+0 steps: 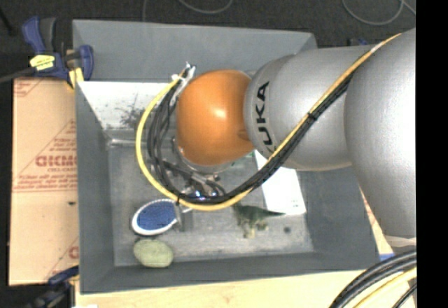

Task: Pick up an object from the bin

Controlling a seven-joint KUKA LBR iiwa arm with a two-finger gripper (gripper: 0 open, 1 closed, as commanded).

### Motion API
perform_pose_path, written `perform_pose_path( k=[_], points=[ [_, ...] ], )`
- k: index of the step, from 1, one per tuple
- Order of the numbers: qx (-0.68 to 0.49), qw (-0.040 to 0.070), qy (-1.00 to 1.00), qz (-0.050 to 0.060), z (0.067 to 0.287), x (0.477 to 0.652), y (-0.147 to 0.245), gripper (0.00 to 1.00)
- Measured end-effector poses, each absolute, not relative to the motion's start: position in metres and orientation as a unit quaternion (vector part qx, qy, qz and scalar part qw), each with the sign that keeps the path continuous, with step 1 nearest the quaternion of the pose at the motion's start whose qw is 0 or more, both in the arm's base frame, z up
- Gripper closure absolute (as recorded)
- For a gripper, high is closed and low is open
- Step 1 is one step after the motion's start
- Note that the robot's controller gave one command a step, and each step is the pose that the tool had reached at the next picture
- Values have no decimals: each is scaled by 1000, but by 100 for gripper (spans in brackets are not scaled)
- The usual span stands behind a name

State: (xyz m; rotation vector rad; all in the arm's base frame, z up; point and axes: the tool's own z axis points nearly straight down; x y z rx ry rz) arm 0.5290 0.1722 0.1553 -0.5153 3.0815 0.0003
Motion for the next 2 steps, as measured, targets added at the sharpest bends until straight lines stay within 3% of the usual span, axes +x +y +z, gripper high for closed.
perform_pose_path(
  k=[1, 2],
  points=[
    [-285, 4, 958, 0, 91, 538, 185, 0],
    [-259, -1, 966, 2, 65, 552, 173, 0]
  ],
)
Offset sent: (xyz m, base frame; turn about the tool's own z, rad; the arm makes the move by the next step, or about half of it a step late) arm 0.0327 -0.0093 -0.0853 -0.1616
